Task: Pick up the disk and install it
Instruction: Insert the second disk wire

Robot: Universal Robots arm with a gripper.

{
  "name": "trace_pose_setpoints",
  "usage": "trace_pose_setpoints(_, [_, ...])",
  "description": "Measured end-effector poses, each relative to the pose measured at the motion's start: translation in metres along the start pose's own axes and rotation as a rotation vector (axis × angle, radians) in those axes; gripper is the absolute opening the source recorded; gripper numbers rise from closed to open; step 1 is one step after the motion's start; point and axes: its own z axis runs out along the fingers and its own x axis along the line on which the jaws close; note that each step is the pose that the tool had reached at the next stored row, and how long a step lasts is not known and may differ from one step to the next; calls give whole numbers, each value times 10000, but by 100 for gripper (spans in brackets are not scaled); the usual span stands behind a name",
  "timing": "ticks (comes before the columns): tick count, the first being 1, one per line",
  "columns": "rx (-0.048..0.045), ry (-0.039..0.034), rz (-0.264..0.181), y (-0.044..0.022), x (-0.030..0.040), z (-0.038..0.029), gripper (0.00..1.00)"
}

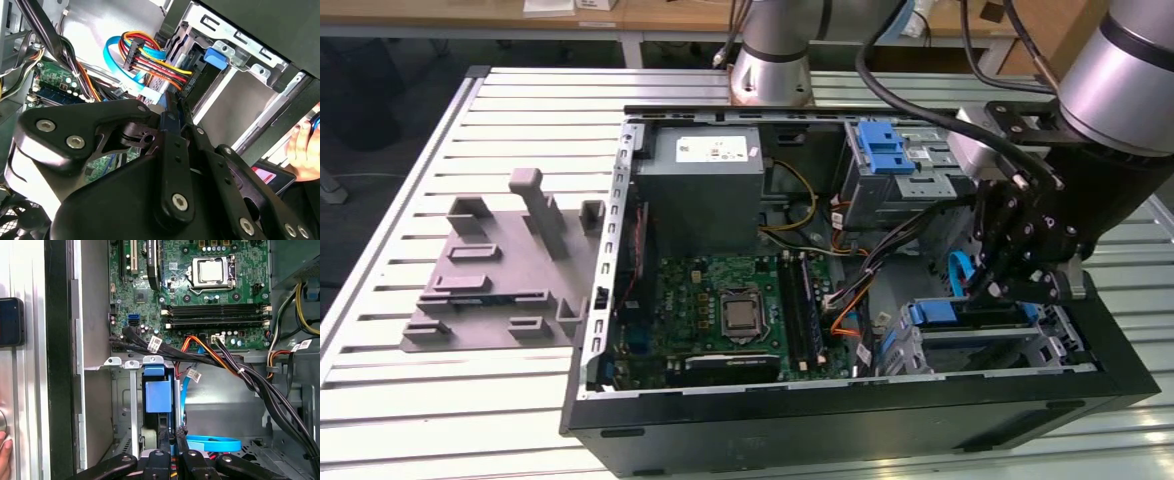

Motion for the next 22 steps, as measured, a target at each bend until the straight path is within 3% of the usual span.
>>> trace_pose_setpoints(22, [0, 0, 0, -3, 12, -4, 16])
